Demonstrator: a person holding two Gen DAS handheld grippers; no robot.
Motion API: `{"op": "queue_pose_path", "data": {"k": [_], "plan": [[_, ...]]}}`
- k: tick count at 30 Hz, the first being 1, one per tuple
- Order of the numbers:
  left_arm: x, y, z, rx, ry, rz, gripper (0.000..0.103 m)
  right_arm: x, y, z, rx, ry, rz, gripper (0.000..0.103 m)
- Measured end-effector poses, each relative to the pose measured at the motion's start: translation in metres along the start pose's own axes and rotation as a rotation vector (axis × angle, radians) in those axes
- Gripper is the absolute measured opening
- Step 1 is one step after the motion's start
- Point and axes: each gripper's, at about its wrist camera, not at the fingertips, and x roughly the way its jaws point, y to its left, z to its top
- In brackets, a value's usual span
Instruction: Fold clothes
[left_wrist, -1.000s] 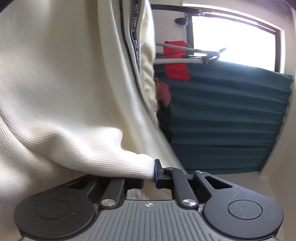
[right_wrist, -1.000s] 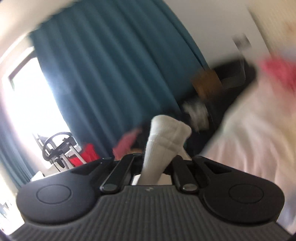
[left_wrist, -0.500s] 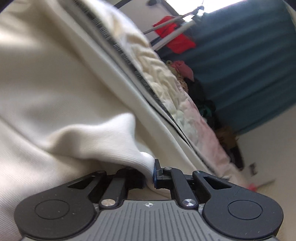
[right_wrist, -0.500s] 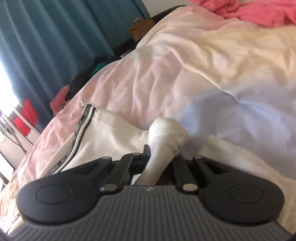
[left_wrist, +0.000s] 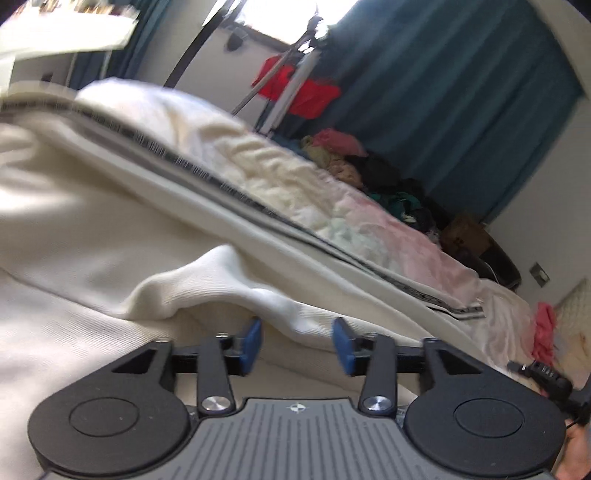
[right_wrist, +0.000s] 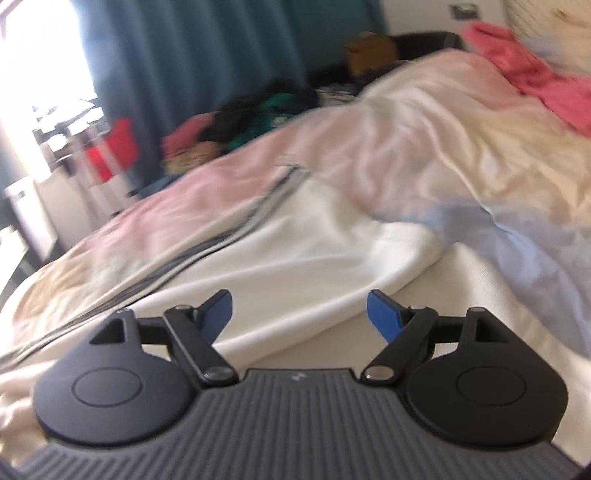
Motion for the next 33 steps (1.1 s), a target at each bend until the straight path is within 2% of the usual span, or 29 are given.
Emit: {"op": "queue_pose_path", "data": {"k": [1,3,7,9,12,17,20,28,33], "plan": [[-0.010,-0.005,-0.003,0.034,-0.010,0.014,0.061,-0.014,0.008,-0.003,0.002,-0.004,0.028,0.082],[-0.037,-0.010,-0.010,0.079,-0.022,0.034,0.075,-0.040,0.023,-0.009,0.005,-0.010,0.083,0.082],[-0.088,-0.006,-0.021,0.061,-0.039,0.071,0.087,-0.084,0.050,-0.017,-0.085,-0.030,0.160,0.082],[-0.108,0.002,-0.021,-0.012,-0.035,0.109,0.092,-0.098,0.056,-0.022,-0.143,-0.047,0.172,0.082],[-0.137,0.030,-0.016,-0.156,-0.045,0.209,0.092,-0.097,0.053,-0.029,-0.144,-0.009,0.186,0.082],[-0.183,0.083,-0.006,-0.411,-0.068,0.395,0.092,-0.088,0.052,-0.032,-0.169,0.013,0.151,0.082],[-0.211,0.114,-0.005,-0.536,-0.089,0.475,0.092,-0.087,0.049,-0.034,-0.182,0.018,0.146,0.082],[-0.246,0.169,-0.019,-0.802,-0.150,0.557,0.092,-0.092,0.037,-0.030,-0.147,0.015,0.118,0.082],[-0.250,0.179,-0.029,-0.866,-0.132,0.585,0.092,-0.092,0.018,-0.024,-0.058,0.022,0.040,0.082]]}}
